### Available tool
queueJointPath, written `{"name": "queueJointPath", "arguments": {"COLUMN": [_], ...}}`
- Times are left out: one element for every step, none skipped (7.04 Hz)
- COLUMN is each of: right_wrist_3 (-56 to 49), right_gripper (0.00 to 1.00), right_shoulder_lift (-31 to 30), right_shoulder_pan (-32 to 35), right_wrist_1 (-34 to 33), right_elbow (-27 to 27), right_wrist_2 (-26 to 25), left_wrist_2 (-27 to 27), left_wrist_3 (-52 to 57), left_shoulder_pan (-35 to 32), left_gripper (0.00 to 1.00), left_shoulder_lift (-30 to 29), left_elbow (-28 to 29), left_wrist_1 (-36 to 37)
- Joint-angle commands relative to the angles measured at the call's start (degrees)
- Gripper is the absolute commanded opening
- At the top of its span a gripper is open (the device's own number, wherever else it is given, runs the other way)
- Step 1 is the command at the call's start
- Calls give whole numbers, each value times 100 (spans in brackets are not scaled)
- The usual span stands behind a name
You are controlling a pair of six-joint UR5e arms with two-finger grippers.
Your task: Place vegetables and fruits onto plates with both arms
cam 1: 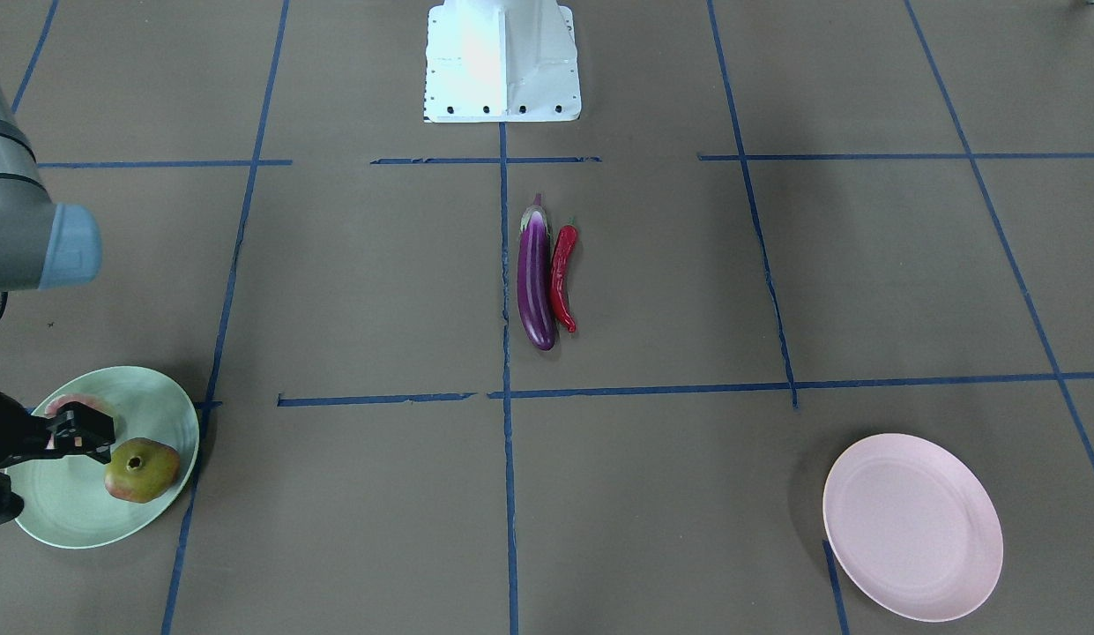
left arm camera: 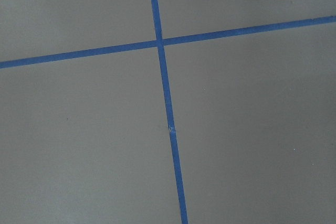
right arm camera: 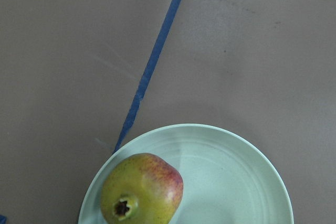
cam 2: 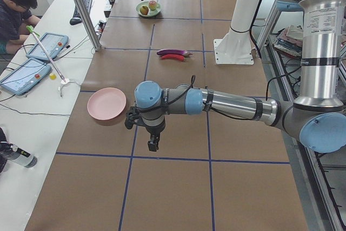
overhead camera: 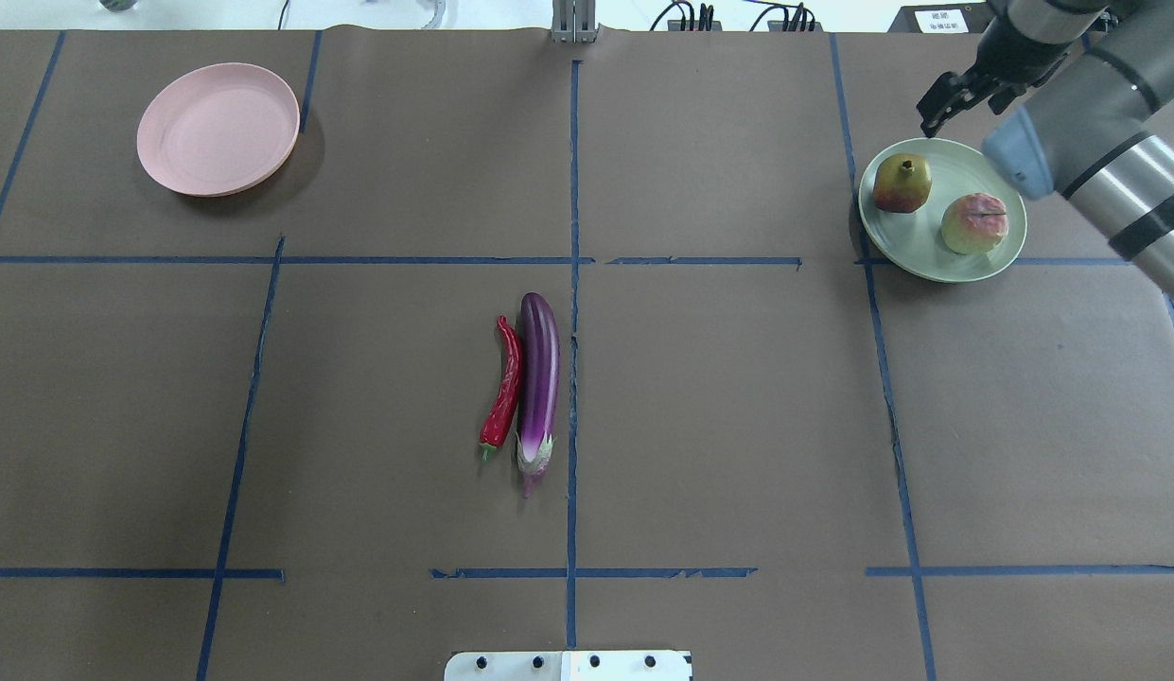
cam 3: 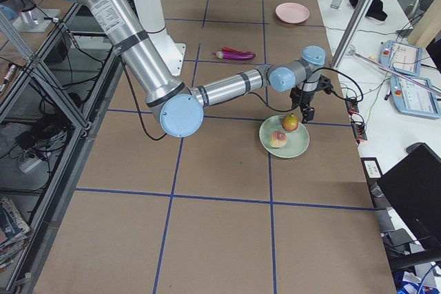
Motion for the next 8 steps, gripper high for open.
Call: {"name": "queueJointPath", "arguments": {"right_wrist_3": [-222, -816, -1161, -1191, -1130, -1095, -1094, -1103], "right_gripper": [100, 100, 100, 100, 100, 100, 100, 100], "right_shoulder_lift": [-240, -747, -1483, -2291, -2977, -3411, -3598, -3800], "right_shoulder_pan": [814, 1131, 1360, 1528, 1530, 1530, 1530, 1530], "right_wrist_1": [-696, -1004, -1085, -1034, -1016, -981, -920, -910], "right_elbow": [329, 714, 1214, 1750, 2208, 2352, 2431, 2545], "right_wrist_2": [379, 379, 379, 379, 405, 484, 650, 695], "left_wrist_2": [52, 52, 60, 52, 17, 25, -18, -36], "left_wrist_3": [-3, -3, -3, -20, -55, -55, -47, -47], "left_shoulder_pan": [8, 8, 8, 8, 8, 8, 8, 164], "left_gripper": [100, 100, 100, 100, 100, 100, 100, 100], "left_shoulder_lift": [-190, -182, -191, -252, -453, -725, -719, -745], "left_elbow": [-8, -17, -43, -35, -52, -79, -105, -253], "left_wrist_1": [-53, -62, -62, -54, -62, -228, -281, -413]}}
